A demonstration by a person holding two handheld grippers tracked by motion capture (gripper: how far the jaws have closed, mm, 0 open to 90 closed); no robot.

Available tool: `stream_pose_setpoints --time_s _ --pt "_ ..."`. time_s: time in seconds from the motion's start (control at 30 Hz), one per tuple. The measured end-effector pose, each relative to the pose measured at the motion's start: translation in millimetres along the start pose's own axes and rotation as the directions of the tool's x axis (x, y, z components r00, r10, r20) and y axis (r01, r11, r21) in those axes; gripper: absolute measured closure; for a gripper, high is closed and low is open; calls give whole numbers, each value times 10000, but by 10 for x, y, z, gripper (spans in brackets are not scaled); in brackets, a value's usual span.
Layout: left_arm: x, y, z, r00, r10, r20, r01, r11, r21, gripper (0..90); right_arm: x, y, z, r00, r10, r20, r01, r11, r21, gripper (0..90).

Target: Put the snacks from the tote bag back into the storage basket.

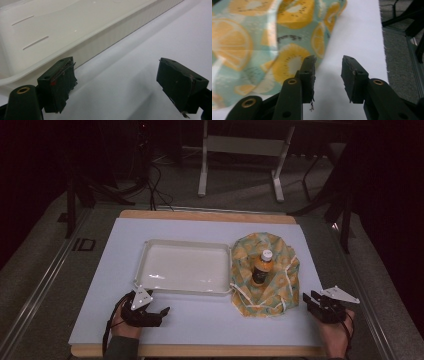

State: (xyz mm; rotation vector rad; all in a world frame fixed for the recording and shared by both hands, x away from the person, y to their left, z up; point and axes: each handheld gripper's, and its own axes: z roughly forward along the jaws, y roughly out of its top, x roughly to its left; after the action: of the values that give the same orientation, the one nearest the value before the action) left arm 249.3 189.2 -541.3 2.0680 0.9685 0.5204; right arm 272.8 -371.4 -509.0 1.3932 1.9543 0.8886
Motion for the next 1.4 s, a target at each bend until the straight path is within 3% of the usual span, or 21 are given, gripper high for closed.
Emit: stream_pose_setpoints --time_s 0.43,0.57,0.77,0.9,1.33,1.4 --pt "4 -2 -1 10000 -17 48 17 10000 -37 156 120 130 -47 9946 -955 -409 977 9937 545 650" --pt "2 -1 0 10000 -11 40 11 10000 -27 156 137 175 -71 9887 -1375 -593 1414 9877 664 713" --pt "-1 -1 0 10000 1 29 -1 10000 -17 155 136 216 -90 9855 -1518 -763 1574 9847 744 747" --pt "0 1 2 10000 51 34 -51 10000 17 156 155 296 -97 9765 -2028 -729 2090 9737 908 748" --pt "3 2 2 10000 53 37 -53 10000 40 155 152 542 -135 9596 -2709 -767 2777 9554 1001 711" --pt "3 2 3 10000 53 31 -53 10000 35 156 168 582 -141 9532 -2911 -821 2989 9479 1100 710"
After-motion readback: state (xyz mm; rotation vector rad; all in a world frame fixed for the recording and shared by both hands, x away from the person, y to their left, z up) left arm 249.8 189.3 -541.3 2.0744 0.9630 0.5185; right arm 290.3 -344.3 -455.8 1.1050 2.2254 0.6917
